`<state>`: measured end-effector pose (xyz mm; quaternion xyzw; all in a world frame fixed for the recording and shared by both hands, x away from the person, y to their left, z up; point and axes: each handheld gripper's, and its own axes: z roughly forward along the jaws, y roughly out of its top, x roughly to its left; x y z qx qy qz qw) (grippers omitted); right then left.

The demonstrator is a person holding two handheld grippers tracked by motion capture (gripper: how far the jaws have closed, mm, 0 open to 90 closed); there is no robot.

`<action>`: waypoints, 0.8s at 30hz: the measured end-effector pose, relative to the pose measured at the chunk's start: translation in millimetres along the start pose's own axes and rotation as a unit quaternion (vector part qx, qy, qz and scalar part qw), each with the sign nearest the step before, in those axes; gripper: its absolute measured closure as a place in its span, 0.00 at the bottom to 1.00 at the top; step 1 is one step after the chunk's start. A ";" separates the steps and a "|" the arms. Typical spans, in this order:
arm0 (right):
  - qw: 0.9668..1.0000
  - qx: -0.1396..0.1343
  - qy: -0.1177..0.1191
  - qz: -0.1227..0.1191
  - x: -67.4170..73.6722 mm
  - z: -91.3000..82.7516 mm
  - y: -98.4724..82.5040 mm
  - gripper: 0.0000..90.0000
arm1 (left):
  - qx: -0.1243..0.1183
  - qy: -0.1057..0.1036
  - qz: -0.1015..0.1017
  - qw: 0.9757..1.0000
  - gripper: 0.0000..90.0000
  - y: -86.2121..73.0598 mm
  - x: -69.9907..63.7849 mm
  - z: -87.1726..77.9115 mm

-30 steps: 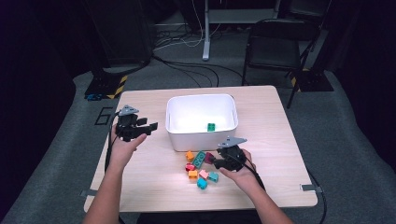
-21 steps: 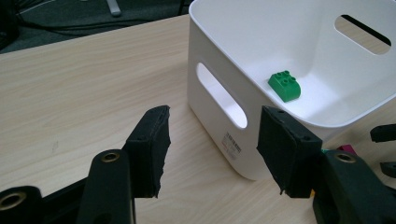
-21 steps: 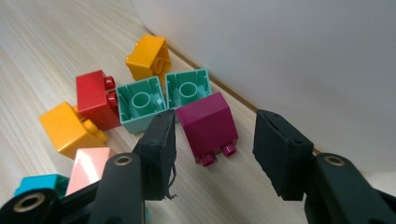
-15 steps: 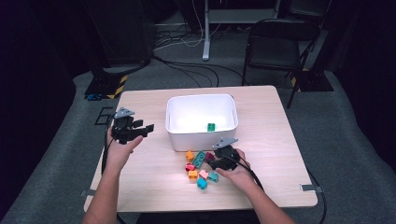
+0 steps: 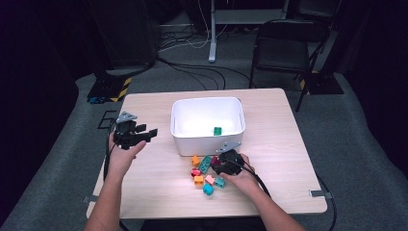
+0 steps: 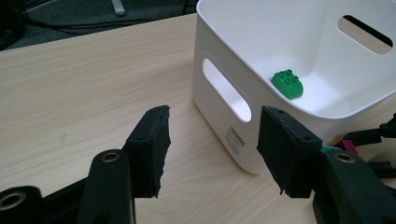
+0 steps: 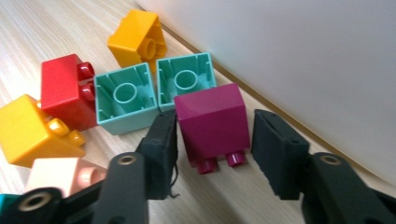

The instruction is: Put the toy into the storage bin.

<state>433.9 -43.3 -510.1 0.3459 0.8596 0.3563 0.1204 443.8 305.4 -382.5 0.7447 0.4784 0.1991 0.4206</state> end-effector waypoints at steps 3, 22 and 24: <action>1.000 0.000 -0.003 -0.004 1.8 -0.2 0.2 0.64 | 0.000 -0.002 0.000 1.000 0.48 0.1 0.5 -0.4; 1.000 -0.005 0.007 0.003 5.8 -23.5 3.1 0.65 | -0.002 -0.005 0.001 1.000 0.48 1.5 0.1 1.8; 1.000 -0.008 0.010 0.009 5.3 -27.9 3.5 0.65 | -0.001 -0.005 0.000 1.000 0.48 1.6 -0.6 2.5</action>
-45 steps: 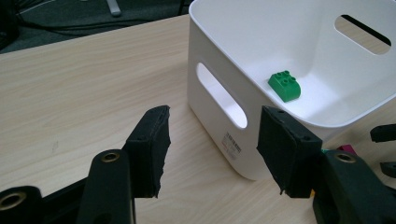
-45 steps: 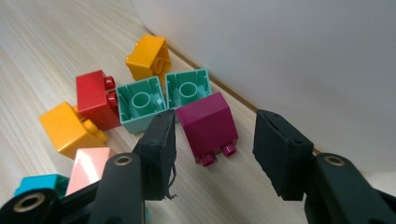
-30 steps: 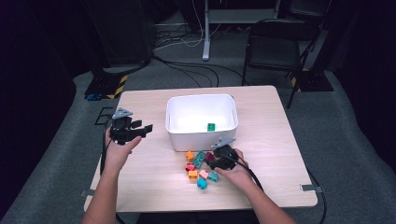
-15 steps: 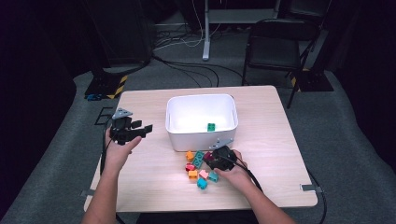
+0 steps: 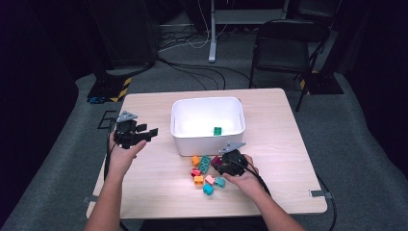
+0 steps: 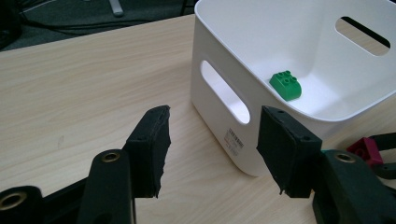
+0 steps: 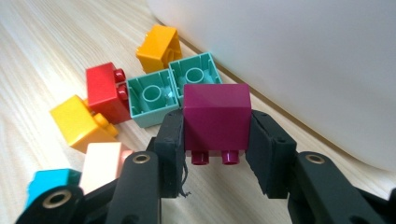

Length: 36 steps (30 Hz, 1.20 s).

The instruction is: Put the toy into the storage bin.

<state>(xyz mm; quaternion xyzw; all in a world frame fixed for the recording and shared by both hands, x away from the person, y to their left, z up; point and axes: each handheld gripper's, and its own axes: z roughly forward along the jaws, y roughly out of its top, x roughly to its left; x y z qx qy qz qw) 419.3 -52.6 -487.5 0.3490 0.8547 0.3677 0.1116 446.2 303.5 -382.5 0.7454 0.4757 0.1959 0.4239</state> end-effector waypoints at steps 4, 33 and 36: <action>1.000 -0.007 0.004 0.012 -0.4 -8.9 1.0 0.65 | 0.003 -0.005 0.003 1.000 0.49 0.7 -0.7 0.8; 0.999 -0.034 0.015 0.026 6.3 -71.0 36.4 0.65 | 0.007 -0.015 0.000 1.000 0.50 1.9 -1.0 8.6; 0.999 -0.036 0.018 0.027 5.2 -76.9 40.0 0.65 | 0.008 -0.018 0.001 1.000 0.51 2.7 -1.3 8.7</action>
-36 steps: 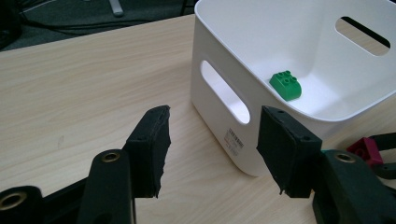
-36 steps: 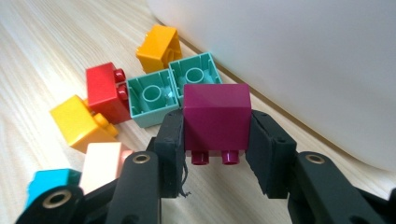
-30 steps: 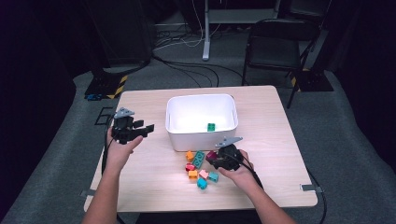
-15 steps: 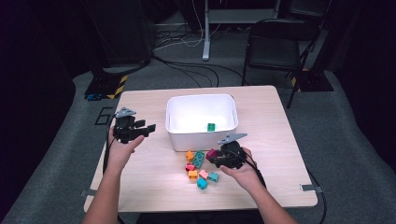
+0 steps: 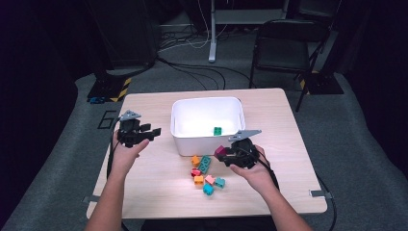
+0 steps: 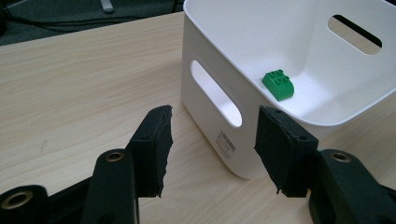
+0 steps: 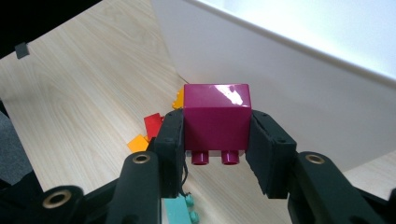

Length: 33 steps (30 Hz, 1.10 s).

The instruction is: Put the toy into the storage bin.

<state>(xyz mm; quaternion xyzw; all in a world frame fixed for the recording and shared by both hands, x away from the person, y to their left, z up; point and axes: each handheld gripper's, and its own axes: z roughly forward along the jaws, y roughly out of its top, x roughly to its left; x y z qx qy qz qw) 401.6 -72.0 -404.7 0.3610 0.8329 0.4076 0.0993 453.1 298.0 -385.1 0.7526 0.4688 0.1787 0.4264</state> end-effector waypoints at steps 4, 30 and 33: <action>1.000 0.000 -0.003 -0.007 -0.1 -5.2 5.0 0.65 | -0.001 -0.005 0.002 1.000 0.52 1.2 -0.3 0.1; 1.000 -0.010 -0.009 -0.010 -11.0 -31.7 48.7 0.65 | -0.005 -0.005 -0.001 1.000 0.53 2.8 1.3 -2.1; 1.000 -0.018 -0.016 -0.009 -13.5 -32.7 53.7 0.65 | -0.007 -0.005 -0.001 1.000 0.53 2.9 1.7 -1.8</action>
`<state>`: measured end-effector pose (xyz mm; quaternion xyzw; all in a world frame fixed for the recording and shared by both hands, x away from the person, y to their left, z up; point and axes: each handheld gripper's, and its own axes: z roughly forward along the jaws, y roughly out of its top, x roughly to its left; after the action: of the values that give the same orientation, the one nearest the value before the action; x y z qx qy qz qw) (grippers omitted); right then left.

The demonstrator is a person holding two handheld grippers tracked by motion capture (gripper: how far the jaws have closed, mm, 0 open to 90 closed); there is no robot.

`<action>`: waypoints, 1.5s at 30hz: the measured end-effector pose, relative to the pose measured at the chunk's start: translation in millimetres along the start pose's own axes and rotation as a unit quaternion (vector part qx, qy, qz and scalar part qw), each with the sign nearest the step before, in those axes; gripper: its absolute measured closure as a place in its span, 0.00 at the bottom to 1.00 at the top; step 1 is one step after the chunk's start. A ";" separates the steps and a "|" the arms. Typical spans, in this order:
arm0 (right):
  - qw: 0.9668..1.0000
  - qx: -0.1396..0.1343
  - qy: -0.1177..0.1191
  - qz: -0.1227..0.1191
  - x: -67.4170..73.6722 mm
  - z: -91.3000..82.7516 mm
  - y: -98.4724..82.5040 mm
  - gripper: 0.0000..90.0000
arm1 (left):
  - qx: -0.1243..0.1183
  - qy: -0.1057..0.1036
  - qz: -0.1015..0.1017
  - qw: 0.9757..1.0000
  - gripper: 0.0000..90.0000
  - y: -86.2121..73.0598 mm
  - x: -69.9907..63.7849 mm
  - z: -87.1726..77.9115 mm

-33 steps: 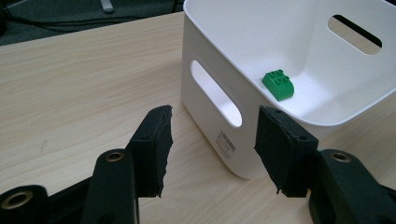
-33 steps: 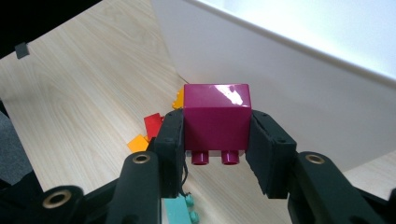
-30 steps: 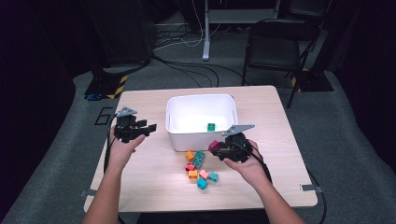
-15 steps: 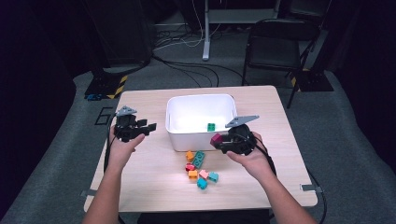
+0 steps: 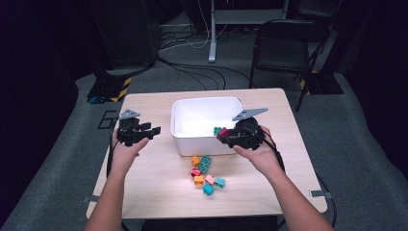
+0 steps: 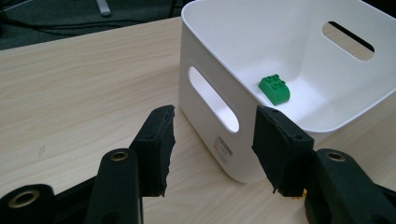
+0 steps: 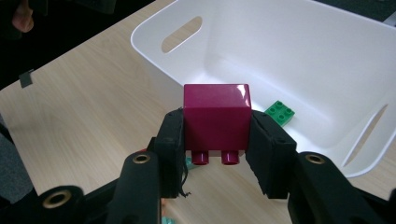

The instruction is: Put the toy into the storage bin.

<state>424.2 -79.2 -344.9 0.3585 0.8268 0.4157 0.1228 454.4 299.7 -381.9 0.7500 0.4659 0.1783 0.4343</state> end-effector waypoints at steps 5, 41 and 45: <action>1.000 0.000 -0.005 0.000 -4.8 -0.4 9.7 0.65 | 0.001 -0.001 0.000 1.000 0.53 0.1 0.1 -0.5; 0.997 0.027 -0.070 0.029 -47.3 65.6 34.6 0.64 | -0.006 -0.001 -0.004 1.000 0.53 0.2 3.3 -3.3; 0.997 0.023 -0.074 0.028 -46.0 63.8 34.9 0.62 | -0.006 -0.001 -0.005 1.000 0.53 0.2 3.4 -3.6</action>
<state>506.1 -59.1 -362.1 0.4139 0.8145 0.3719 0.1642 453.8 304.3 -380.2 0.7453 0.4679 0.1781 0.4403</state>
